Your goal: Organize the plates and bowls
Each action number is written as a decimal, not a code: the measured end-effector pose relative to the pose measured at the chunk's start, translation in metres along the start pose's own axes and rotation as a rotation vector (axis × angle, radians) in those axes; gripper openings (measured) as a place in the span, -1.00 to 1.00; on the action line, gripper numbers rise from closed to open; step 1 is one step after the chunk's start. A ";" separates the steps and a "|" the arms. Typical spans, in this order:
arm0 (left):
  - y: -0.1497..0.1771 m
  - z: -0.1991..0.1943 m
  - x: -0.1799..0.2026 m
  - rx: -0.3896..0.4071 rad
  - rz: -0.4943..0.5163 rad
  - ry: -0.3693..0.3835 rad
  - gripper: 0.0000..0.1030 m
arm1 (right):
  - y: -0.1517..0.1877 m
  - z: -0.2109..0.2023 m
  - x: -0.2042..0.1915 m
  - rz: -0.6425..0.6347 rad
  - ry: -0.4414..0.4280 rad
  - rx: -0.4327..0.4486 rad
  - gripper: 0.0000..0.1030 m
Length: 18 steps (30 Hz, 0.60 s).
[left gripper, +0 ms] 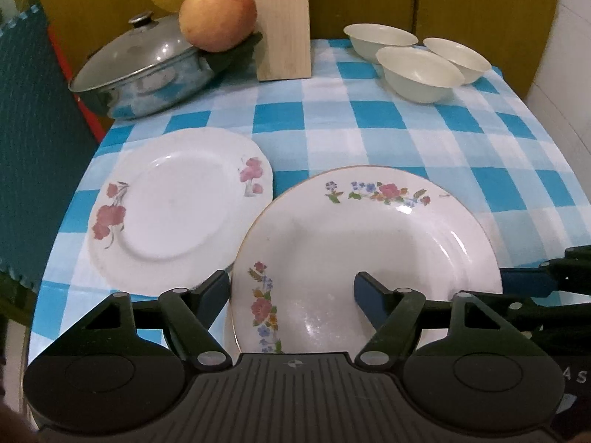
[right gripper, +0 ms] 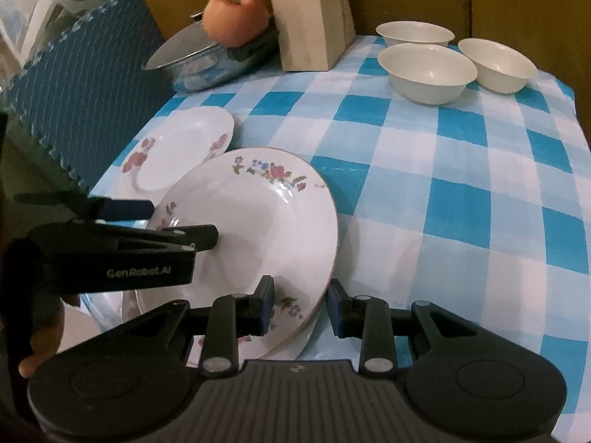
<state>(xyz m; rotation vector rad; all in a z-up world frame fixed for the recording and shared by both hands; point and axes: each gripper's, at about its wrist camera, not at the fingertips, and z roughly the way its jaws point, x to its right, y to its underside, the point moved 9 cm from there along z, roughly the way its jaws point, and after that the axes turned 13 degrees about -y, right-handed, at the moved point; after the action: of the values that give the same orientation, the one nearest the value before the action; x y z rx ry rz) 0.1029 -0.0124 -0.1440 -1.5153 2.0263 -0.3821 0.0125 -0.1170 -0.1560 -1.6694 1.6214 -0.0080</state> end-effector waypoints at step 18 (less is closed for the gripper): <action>-0.019 -0.003 -0.079 -0.005 -0.284 -0.052 0.67 | 0.005 -0.031 -0.019 -0.030 -0.094 -0.036 -0.37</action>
<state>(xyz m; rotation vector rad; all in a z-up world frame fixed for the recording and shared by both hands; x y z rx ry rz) 0.1310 0.0561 -0.1094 -1.8024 1.7763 -0.4440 -0.0114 -0.1164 -0.1279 -1.6957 1.5344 0.0833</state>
